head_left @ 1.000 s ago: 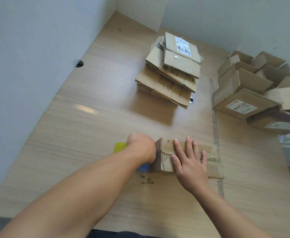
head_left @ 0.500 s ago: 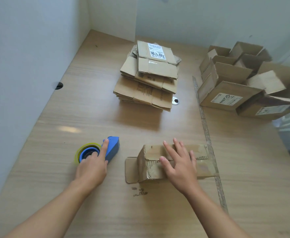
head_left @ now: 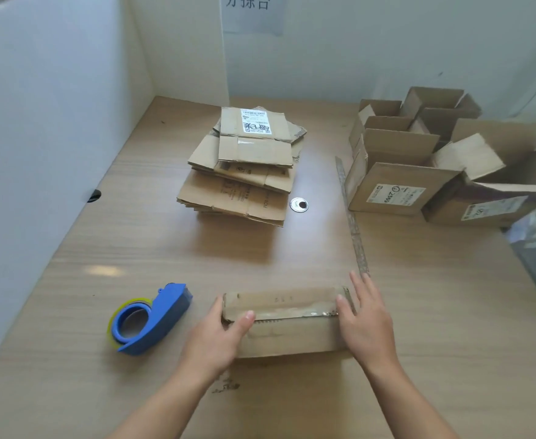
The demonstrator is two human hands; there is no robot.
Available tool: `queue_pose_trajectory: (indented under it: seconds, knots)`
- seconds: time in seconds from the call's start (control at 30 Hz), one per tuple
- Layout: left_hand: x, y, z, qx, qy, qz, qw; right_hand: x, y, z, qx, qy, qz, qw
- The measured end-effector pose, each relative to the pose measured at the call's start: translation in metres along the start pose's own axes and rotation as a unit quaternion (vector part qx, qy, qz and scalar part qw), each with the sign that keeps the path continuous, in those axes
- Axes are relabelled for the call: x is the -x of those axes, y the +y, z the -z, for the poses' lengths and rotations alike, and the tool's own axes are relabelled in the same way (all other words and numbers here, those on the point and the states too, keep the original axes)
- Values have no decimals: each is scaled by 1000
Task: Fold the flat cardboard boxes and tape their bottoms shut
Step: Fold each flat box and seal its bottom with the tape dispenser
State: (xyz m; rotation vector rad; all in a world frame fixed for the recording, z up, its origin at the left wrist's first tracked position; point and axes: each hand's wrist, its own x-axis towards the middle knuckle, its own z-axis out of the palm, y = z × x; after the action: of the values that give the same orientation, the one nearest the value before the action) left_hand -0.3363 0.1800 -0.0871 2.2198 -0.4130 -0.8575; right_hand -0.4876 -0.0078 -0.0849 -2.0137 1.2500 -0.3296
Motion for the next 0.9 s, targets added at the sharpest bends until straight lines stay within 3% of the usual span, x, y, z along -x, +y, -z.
queue_pose_trajectory:
  seconds: [0.1,0.2,0.27,0.43,0.57,0.9]
  knots:
    - [-1,1,-21,25,42,26,998,-2,7,2,-2,-65,-44,997]
    - [0,-2,-18,153,69,37,985,0,13,2,-14,-67,-38,997]
    - [0,-5,-8,232,44,58,970,-3,17,4,-15,-72,-34,997]
    - [-1,-16,13,206,-33,88,974,-5,17,1,7,-76,-7,997]
    - [2,-24,18,247,-75,114,959,-4,18,-1,10,-76,4,997]
    - [4,-20,2,299,-16,135,944,-8,24,-4,30,-61,22,997]
